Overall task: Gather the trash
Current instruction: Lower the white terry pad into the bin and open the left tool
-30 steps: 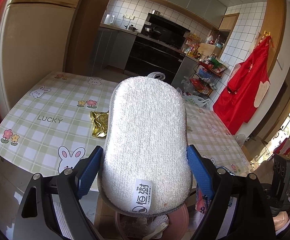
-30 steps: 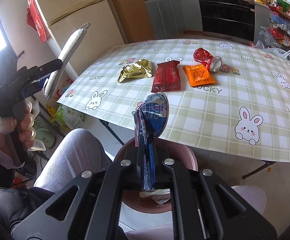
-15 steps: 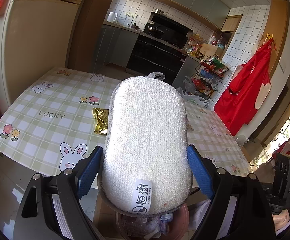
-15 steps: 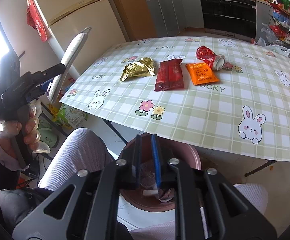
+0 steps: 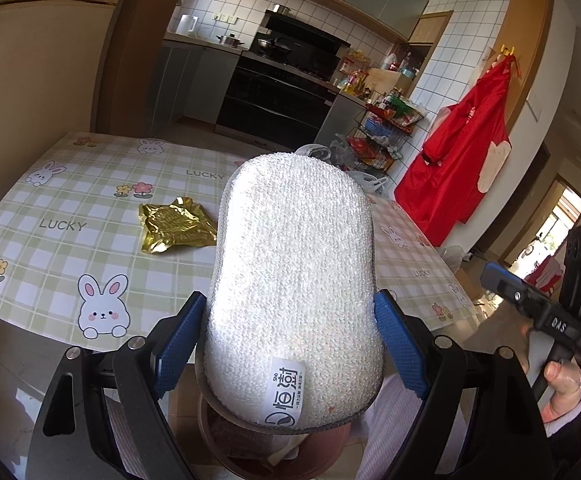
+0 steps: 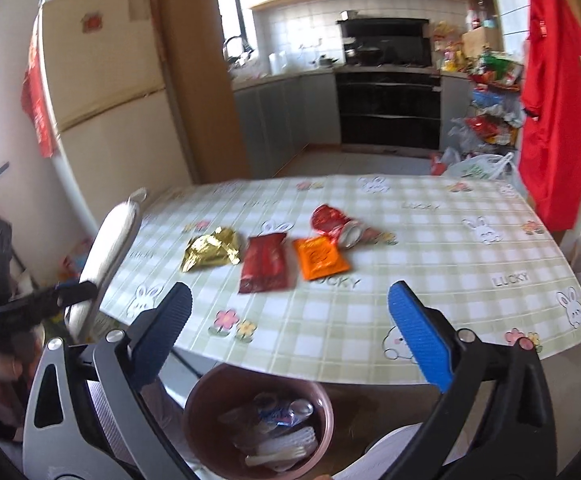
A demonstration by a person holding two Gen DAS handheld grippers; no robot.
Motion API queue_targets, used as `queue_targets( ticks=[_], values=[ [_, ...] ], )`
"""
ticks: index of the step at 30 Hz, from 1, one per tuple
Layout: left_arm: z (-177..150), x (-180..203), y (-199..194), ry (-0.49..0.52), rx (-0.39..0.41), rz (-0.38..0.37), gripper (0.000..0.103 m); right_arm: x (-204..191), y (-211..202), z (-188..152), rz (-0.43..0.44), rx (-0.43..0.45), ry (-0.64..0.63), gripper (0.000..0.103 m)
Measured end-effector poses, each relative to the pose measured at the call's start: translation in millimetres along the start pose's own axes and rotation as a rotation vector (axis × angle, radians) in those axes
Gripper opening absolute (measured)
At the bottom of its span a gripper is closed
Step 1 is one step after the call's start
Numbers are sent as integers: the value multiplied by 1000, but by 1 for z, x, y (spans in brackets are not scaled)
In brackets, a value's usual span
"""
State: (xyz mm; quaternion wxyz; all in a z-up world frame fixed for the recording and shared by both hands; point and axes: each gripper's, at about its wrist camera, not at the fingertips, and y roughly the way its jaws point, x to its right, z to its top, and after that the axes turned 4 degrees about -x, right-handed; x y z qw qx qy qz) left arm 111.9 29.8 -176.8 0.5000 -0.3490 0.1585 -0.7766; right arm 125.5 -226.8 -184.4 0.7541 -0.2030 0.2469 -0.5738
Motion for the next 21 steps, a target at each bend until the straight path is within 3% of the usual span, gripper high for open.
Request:
queue_targets(
  ticks=[5,21],
  values=[
    [-12,24,10,49,-48,-54,82,15,-7,-1,-32,45,57,97],
    [-26,49,21,153,-99,-158,84,26,-1,-9,-29,12,107,97]
  ],
)
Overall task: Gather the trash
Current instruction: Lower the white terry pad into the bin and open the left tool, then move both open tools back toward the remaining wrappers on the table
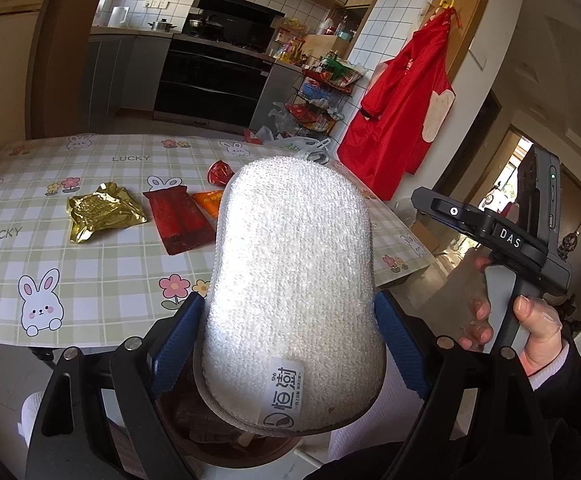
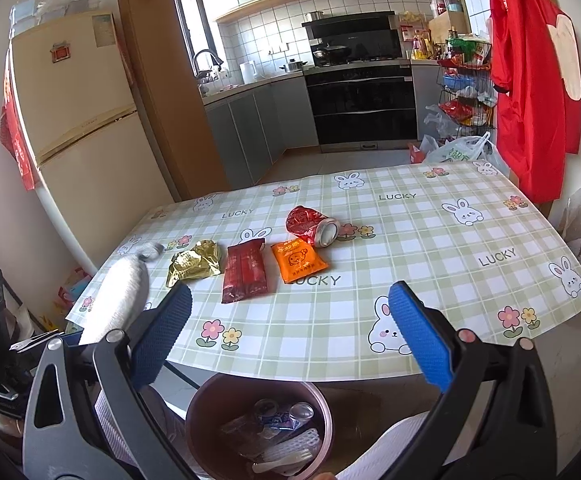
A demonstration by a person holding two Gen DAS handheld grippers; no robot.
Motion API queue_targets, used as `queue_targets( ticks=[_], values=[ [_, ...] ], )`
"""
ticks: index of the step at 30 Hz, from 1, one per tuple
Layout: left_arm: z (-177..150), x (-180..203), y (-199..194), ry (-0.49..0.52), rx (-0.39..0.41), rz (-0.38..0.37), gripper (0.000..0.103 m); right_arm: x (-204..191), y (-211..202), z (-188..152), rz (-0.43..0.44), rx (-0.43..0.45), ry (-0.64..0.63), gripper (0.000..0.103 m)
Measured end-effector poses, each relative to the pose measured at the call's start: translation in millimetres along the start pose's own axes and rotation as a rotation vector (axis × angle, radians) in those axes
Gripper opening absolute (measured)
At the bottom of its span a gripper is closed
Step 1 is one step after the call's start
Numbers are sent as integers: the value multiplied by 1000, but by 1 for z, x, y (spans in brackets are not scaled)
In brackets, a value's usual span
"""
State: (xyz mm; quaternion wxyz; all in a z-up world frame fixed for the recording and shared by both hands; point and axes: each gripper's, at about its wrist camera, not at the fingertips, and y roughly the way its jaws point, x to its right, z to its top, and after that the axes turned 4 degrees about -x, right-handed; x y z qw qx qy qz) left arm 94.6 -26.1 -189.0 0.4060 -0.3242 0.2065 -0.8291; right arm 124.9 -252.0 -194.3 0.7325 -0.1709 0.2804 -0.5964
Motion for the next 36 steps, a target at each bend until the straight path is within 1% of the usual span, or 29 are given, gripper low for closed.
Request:
queue_targets(
  ticks=[3,7,14,21,25,30,33,36],
  values=[
    [0,1,1,4,-1,-6,86,0,1,-1,1,-7,2,97],
    [0,-5,-1,-14,11,-3,87,0,4,0,4,-16,9,97],
    [3,-22,-6,-84,31,23,88,0,5,0,4,-21,11,97],
    [3,-34,-6,-111,28,46,88,3,13,-2,-2,-44,23,97],
    [6,-52,-4,-139,21,85,88,7,20,-2,-17,-53,30,97],
    [20,-84,1,-178,11,155,88,13,33,-3,-52,-61,23,97],
    [30,-102,10,-153,4,212,88,16,45,-3,-65,-76,16,97],
    [39,-121,26,-126,-22,247,88,18,60,-3,-71,-93,15,97]
  ],
)
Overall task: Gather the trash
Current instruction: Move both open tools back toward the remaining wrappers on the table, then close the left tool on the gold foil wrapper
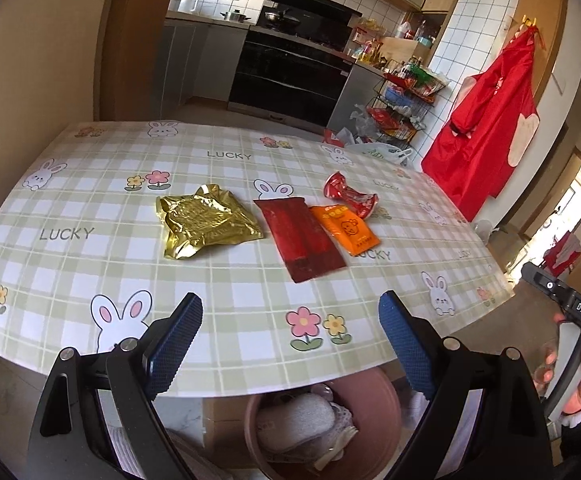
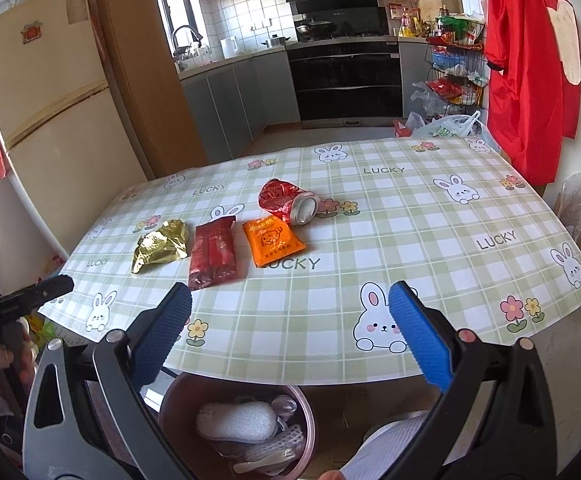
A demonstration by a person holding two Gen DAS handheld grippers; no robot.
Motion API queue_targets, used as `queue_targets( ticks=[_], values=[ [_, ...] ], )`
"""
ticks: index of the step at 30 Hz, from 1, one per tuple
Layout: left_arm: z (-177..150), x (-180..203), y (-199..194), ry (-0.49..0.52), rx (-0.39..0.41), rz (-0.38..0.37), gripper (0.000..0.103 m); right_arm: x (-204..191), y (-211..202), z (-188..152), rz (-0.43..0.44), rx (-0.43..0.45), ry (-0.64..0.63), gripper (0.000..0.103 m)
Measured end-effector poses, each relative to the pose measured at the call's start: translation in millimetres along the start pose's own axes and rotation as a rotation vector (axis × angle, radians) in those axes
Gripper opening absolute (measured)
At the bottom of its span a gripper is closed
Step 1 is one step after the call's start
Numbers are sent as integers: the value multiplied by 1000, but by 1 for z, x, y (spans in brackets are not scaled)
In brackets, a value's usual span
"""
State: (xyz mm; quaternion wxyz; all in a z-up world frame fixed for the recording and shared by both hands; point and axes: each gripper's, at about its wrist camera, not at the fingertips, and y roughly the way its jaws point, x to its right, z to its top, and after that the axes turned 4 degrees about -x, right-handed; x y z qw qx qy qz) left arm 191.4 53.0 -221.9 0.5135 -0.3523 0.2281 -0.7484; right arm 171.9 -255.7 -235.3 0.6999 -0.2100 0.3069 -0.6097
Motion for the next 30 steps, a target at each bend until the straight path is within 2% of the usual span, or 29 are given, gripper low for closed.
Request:
queue_targets(
  ticks=[3,6,10,14,16,18,20,23,26,30],
  values=[
    [8,-20,22,-20,-39,13,88,2,16,1,20,-14,7,97],
    [15,-43,44,-85,-75,14,88,3,35,4,9,-8,9,97],
    [27,-76,72,-249,-92,42,87,-1,61,8,-40,12,-15,97],
    [47,-97,104,-407,-102,76,89,-2,86,16,6,-25,-5,97],
    [57,-103,124,-461,-108,37,95,-3,95,19,35,-38,-4,97],
    [66,-109,141,-513,-114,15,95,-3,100,21,35,-38,-12,97],
    [74,-115,153,-548,-117,47,95,-1,105,23,37,-37,-5,97],
    [87,-119,160,-547,-112,121,96,4,111,22,52,-44,25,97],
    [95,-124,163,-560,-129,154,96,9,116,20,48,-61,27,97],
    [102,-134,158,-590,-87,199,96,14,121,19,50,-67,35,97]
  ],
)
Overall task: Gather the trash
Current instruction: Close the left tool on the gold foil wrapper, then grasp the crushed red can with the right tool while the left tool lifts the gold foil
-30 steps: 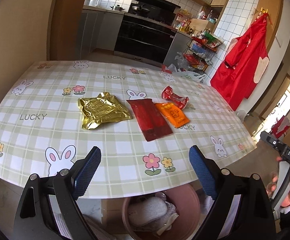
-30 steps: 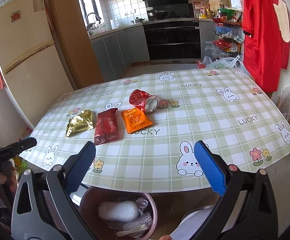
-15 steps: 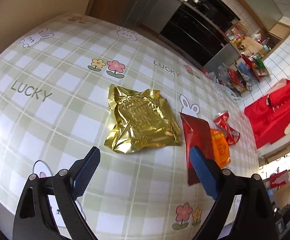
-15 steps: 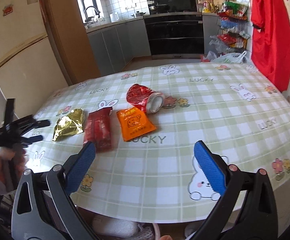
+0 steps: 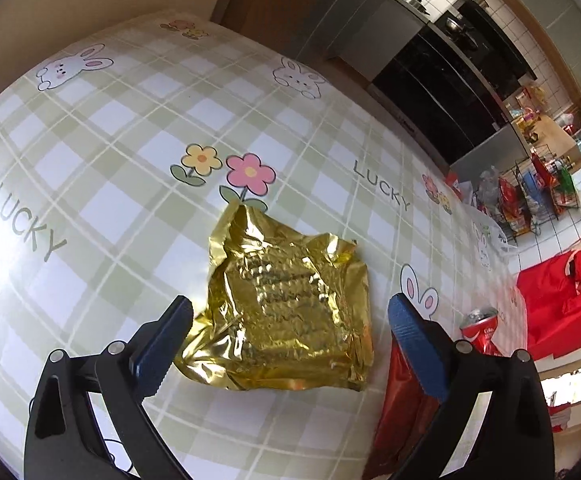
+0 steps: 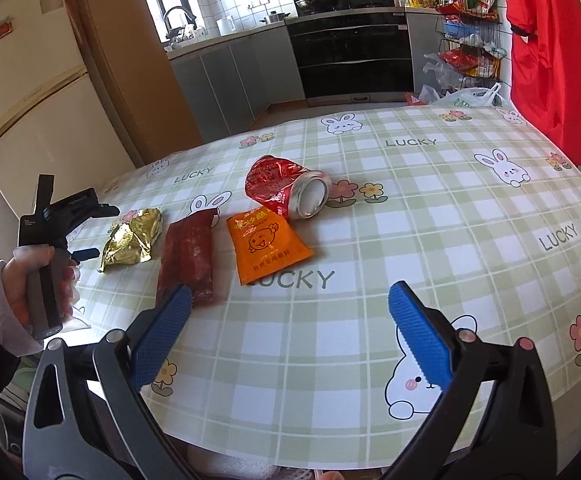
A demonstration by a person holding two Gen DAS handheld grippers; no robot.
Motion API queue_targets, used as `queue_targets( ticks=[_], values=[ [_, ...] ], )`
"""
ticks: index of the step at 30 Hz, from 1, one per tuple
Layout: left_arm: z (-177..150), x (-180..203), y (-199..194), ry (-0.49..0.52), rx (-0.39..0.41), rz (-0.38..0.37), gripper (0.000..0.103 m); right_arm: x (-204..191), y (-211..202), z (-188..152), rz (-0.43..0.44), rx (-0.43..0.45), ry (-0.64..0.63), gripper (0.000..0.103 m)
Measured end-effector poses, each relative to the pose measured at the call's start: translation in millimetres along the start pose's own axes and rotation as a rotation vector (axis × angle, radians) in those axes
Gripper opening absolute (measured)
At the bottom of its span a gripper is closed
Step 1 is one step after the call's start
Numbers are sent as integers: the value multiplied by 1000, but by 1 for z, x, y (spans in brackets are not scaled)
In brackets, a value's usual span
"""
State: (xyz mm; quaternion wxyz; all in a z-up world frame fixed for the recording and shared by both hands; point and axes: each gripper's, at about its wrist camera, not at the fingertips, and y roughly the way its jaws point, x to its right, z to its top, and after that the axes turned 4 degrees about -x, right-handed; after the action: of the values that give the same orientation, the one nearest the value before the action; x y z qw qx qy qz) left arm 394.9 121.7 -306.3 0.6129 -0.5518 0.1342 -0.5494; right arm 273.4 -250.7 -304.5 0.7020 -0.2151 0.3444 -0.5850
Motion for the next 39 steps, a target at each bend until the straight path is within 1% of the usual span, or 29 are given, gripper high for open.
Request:
queue_targets(
  ticks=[2,7,11,13,15,16,17,18,20,22,27,30,33,36,37,38,39],
  values=[
    [4,0,2,14,12,34,97,2,2,0,7,-5,4,97],
    [10,6,24,54,-39,114,97,2,8,-3,6,-25,-1,97],
    [10,17,34,124,-24,204,97,1,9,-4,4,-28,-2,97],
    [10,17,36,135,-15,215,97,1,9,-4,-10,-29,-11,97],
    [9,17,35,152,-14,230,97,1,11,-4,-48,-33,-17,97],
    [8,17,35,170,-16,231,94,1,12,-4,-62,-36,-18,97],
    [6,19,35,193,-15,224,90,2,13,-3,-64,-39,-18,97],
    [4,21,32,215,-11,194,80,2,14,-3,-61,-42,-19,97],
    [1,22,29,237,-16,194,80,2,15,-1,-54,-45,-29,97],
    [-3,23,27,245,-22,165,78,-1,17,1,-57,-46,-44,97],
    [-16,11,6,212,-12,57,78,-10,31,12,-76,-68,-109,97],
    [-24,4,-16,193,20,-10,77,-10,40,27,-80,-39,-109,97],
    [-36,-1,-38,189,53,-66,78,-2,54,48,-56,-17,-72,97],
    [-52,-8,-58,171,86,-122,78,12,78,70,-34,-32,17,97],
    [-57,-11,-63,157,95,-146,78,17,86,75,-17,-43,61,95],
    [-62,-15,-68,145,105,-165,78,23,95,80,-4,-59,115,88],
    [-67,-17,-72,137,116,-175,78,27,103,83,3,-75,160,85]
  ],
)
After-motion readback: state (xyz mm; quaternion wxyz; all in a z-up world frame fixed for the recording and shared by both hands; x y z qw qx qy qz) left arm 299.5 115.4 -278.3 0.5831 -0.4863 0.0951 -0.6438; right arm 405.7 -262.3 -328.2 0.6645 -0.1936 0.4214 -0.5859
